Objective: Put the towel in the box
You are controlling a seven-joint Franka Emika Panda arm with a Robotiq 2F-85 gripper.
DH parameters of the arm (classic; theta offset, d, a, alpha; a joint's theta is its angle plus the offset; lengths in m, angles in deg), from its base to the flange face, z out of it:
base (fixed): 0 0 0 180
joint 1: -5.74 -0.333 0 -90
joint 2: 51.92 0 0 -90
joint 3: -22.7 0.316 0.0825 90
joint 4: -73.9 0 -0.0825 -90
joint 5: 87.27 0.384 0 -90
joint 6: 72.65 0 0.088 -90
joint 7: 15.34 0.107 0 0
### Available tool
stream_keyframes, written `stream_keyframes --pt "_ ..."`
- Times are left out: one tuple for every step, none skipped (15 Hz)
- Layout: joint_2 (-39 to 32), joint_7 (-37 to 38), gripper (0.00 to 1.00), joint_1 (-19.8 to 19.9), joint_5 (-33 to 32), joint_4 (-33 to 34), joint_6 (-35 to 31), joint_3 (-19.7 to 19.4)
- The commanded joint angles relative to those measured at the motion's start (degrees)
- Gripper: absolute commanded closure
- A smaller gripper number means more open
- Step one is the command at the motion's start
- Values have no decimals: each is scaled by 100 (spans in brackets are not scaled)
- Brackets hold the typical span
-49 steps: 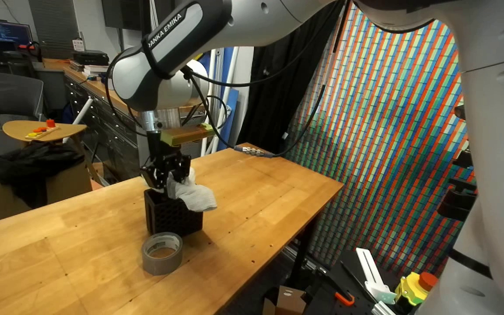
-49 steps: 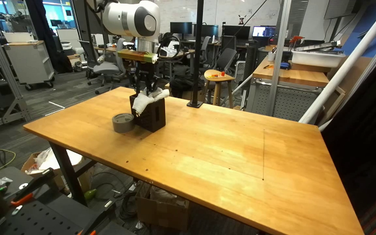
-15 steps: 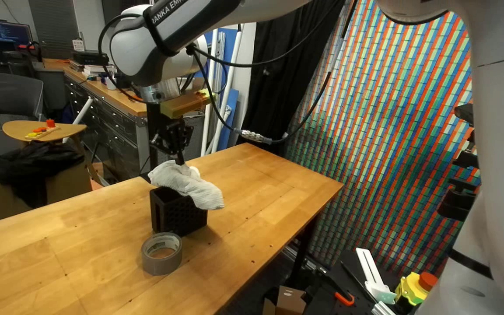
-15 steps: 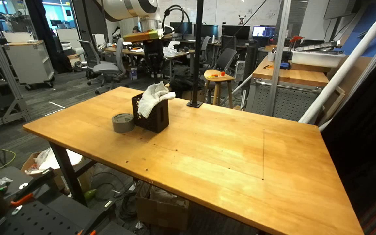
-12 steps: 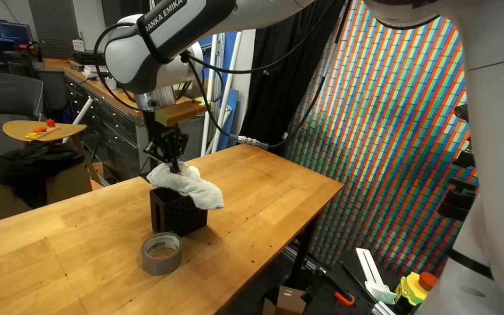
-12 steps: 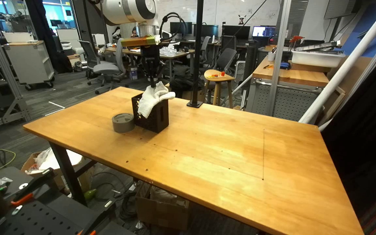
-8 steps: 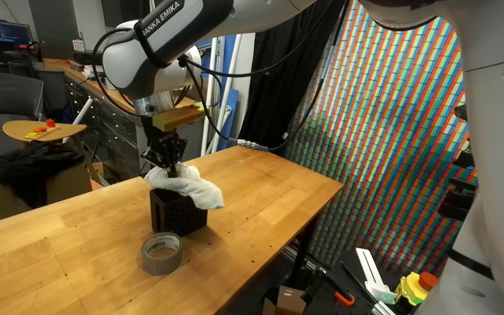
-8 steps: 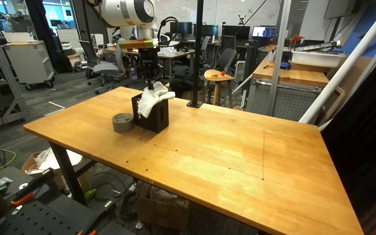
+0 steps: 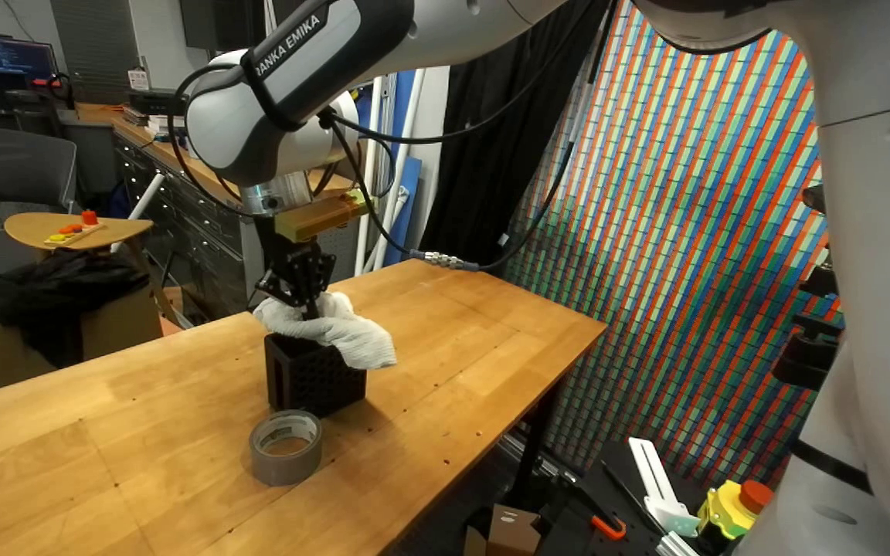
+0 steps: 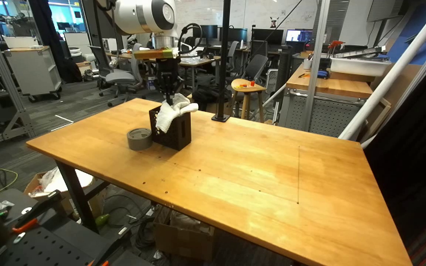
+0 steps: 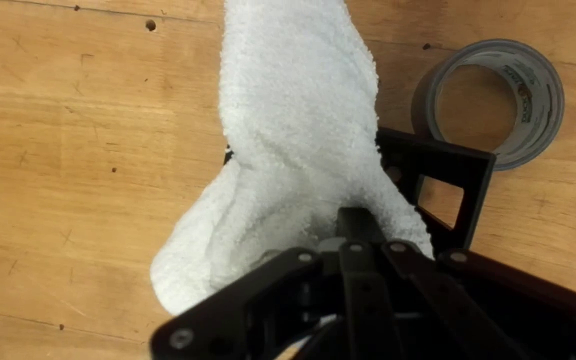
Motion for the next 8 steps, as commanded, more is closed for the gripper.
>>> stream_keyframes --pt "94 -42 99 -32 63 -186 -70 1" --pt "80 -53 99 -30 75 -192 -83 10" --pt "60 -61 99 -27 82 -194 -100 15" --pt "43 -74 99 -22 93 -191 -118 23" --pt "20 -91 99 -20 102 -179 -137 32" --pt "-2 -102 99 -18 112 -171 -155 42" --pt "-32 -116 99 -15 129 -161 -181 54" --pt "-71 -130 99 -11 157 -156 -225 71"
